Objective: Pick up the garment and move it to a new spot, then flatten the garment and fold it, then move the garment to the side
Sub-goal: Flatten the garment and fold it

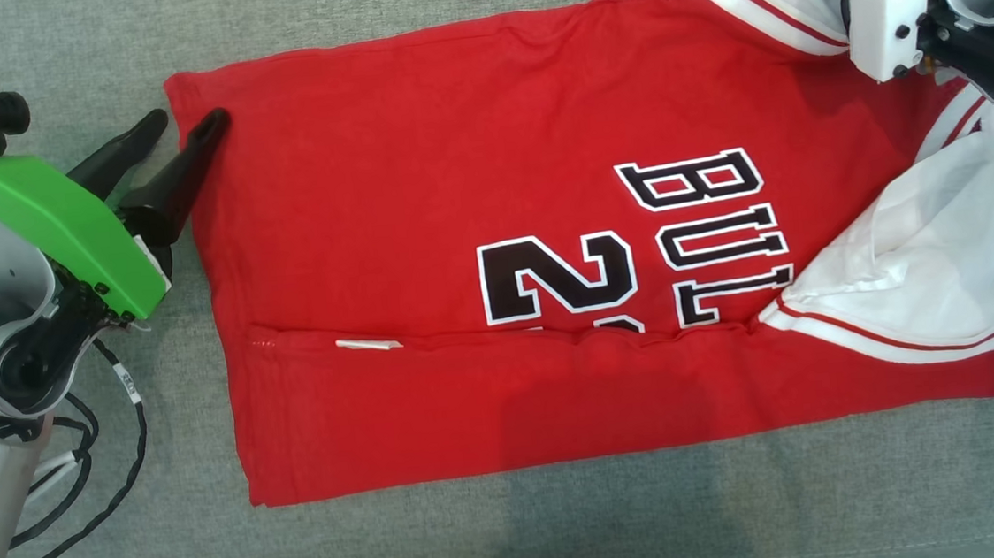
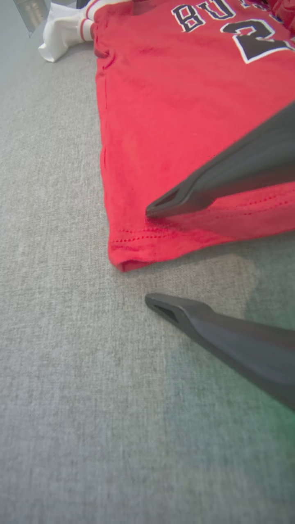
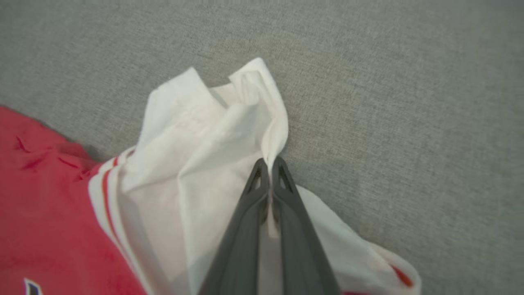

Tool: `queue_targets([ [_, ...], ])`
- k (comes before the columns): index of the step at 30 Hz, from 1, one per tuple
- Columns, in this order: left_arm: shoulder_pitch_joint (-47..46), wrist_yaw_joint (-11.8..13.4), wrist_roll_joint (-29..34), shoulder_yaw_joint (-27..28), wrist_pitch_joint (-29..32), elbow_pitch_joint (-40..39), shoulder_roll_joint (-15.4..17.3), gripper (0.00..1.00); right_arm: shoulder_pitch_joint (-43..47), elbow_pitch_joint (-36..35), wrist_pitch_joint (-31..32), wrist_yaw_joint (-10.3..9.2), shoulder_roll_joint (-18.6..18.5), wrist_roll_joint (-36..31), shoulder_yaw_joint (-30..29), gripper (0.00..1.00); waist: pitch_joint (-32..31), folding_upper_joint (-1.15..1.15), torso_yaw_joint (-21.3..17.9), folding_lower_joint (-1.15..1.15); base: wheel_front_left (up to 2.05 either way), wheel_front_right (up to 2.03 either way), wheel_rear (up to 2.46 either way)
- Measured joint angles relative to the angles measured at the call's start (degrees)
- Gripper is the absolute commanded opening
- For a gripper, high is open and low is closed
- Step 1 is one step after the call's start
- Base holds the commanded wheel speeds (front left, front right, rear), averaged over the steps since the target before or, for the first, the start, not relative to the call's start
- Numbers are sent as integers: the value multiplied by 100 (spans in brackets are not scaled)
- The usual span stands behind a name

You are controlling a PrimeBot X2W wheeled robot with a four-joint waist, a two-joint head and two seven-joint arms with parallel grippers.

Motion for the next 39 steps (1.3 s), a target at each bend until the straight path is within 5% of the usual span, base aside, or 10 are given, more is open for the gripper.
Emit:
queue_targets([
  [2,4,-49,1,-8,-27,15,2,32,23,-8,-114,0,-34,27,-13,0,-16,0,-28,0,0,0,0],
  [3,4,-90,23,-20,-53,22,5,0,27,-9,-196,0,-47,36,-25,0,-24,0,-40,0,0,0,0],
  [14,255,-157,244,52,-675,-22,-23,0,366,-218,-1411,0,-15,-80,-350,0,-313,0,-166,0,0,0,0],
  [22,1086,-30,285,297,-1363,-770,126,0,1580,-1043,-2024,0,31,-76,-677,0,-640,0,-325,0,0,0,0],
  [32,2643,376,130,531,-2103,-1628,226,0,3601,-1980,-2638,-1,543,-231,-1140,0,-1080,0,-577,0,0,0,0],
  [39,3442,544,-48,581,-2503,-1780,78,0,4364,-1876,-3051,-1,977,-346,-1136,0,-1346,0,-710,0,0,0,0],
])
